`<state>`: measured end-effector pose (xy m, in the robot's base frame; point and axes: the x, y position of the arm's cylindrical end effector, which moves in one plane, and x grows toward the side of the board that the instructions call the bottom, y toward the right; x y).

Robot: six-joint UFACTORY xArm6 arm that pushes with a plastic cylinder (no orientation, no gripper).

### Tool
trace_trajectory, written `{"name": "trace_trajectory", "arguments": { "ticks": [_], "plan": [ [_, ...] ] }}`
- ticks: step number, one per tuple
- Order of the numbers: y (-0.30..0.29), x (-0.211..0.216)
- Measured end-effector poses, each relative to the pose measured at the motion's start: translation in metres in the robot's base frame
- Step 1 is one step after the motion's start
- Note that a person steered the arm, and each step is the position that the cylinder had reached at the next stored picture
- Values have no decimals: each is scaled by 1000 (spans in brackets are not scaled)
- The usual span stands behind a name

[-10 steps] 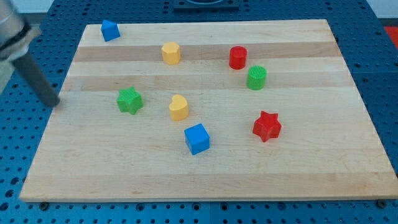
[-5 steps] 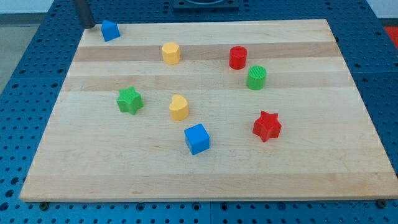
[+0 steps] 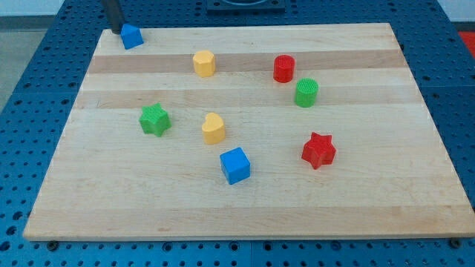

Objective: Slide the blue triangle towards down

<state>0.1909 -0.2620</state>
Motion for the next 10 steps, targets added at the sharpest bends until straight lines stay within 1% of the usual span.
{"name": "trace_trajectory", "arguments": {
  "ticks": [3, 4, 5, 6, 7, 9, 10],
  "plan": [
    [22, 0],
    [41, 1],
    [137, 1],
    [164, 1],
    [152, 1],
    [88, 1],
    [75, 2]
  ]
}}
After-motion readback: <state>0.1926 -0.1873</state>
